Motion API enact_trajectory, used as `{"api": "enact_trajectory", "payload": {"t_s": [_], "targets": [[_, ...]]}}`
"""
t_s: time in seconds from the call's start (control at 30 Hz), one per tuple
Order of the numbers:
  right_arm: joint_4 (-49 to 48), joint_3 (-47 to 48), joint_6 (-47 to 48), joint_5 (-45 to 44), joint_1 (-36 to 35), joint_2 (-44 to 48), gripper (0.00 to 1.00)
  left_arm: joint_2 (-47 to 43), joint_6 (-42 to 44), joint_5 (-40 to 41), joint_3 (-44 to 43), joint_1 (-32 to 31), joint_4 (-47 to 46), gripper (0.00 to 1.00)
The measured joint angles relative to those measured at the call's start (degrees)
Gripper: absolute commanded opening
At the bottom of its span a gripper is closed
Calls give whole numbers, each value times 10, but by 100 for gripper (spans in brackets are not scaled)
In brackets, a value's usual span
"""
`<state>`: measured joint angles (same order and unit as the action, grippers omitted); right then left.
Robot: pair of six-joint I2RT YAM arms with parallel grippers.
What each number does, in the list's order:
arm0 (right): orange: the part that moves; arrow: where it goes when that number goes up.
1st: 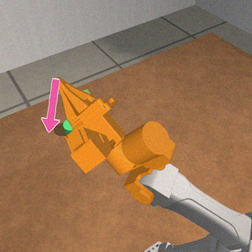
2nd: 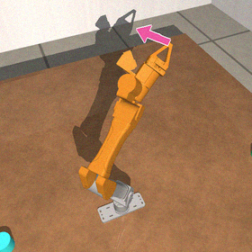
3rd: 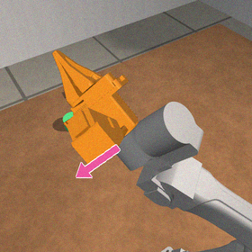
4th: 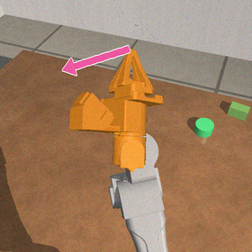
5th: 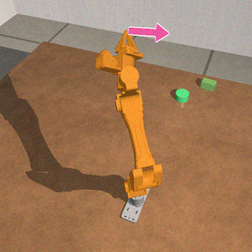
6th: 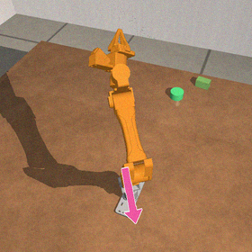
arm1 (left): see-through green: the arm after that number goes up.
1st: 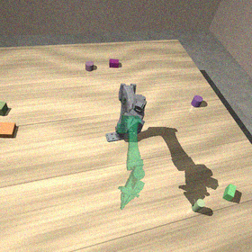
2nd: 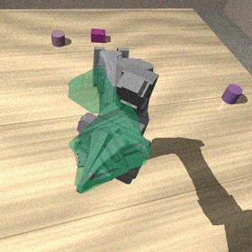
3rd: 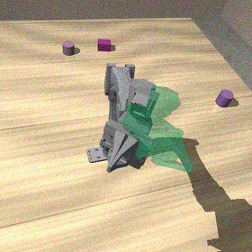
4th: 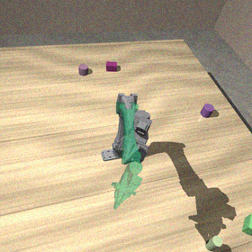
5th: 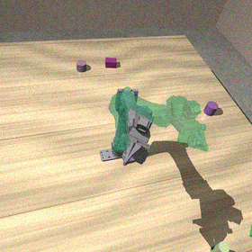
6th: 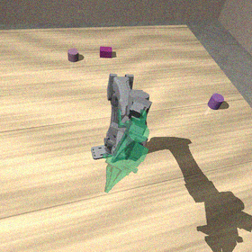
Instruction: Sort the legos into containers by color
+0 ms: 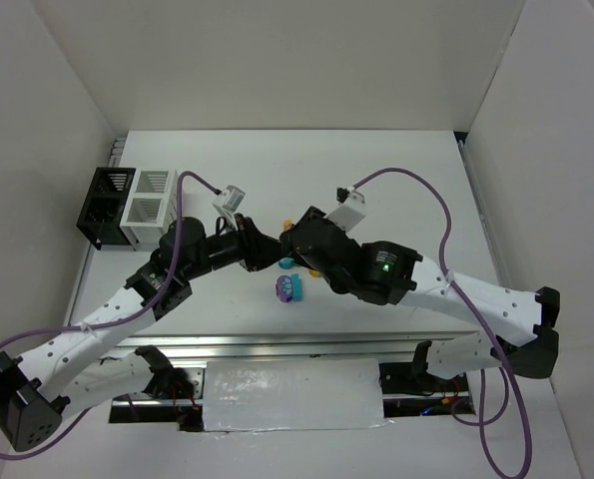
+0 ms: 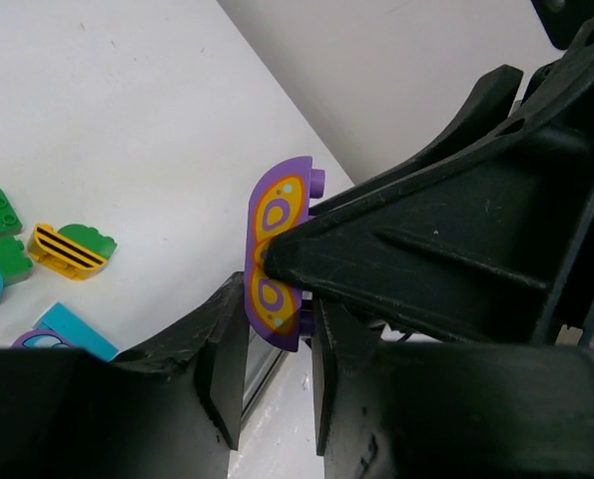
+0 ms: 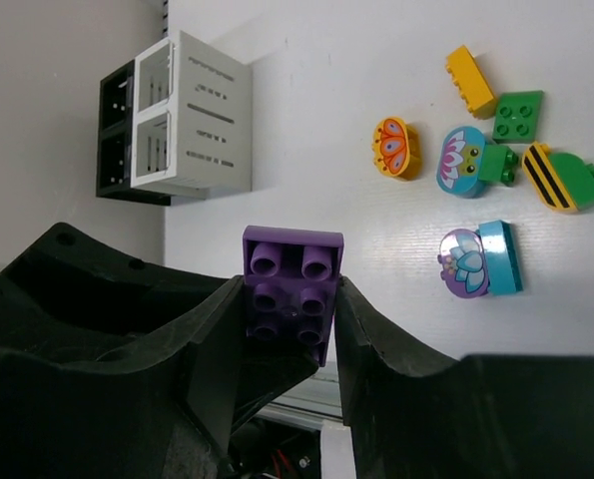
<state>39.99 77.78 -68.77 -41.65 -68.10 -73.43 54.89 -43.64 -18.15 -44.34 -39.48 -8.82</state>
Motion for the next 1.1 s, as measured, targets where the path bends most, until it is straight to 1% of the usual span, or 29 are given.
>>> {"api": "enact_trajectory", "payload": {"t_s": [0.03, 0.07, 0.13, 0.17, 0.33, 0.43, 0.53, 0.63, 0.7, 0.77, 0.87, 0.97, 1.03, 1.1], "targets": [[-9, -7, 3, 0, 0, 5, 57, -1, 1, 0, 0, 0, 0, 0], [-22, -18, 7, 2, 0, 12, 77, -1, 1, 0, 0, 0, 0, 0], [-50, -44, 12, 7, -1, 31, 82, -5, 2, 3, 0, -1, 5, 0], [-64, -58, 15, 10, -2, 43, 99, -8, 4, 7, 0, -1, 7, 0], [-88, -83, 22, 14, -5, 80, 100, -19, 18, 20, 0, -1, 17, 0], [-92, -92, 22, 7, -5, 102, 100, -20, 28, 44, -3, -1, 41, 0], [-98, -124, 27, -2, -5, 144, 100, -19, 45, 97, -30, -1, 111, 0], [-100, -166, 44, -11, -5, 205, 100, -14, 59, 181, -88, 4, 190, 0], [-98, -178, 52, -18, -5, 235, 100, 1, 57, 244, -156, 43, 260, 0], [-96, -182, 57, -26, -5, 252, 99, 24, 50, 286, -214, 108, 313, 0], [-86, -182, 66, -37, -5, 260, 100, 80, 39, 329, -297, 225, 389, 0], [-75, -182, 75, -42, -5, 261, 100, 153, 26, 355, -366, 296, 458, 0], [-62, -182, 82, -42, -5, 257, 100, 193, 20, 360, -384, 327, 482, 0], [-51, -182, 85, -42, -5, 256, 100, 227, 9, 363, -383, 358, 504, 0]]}}
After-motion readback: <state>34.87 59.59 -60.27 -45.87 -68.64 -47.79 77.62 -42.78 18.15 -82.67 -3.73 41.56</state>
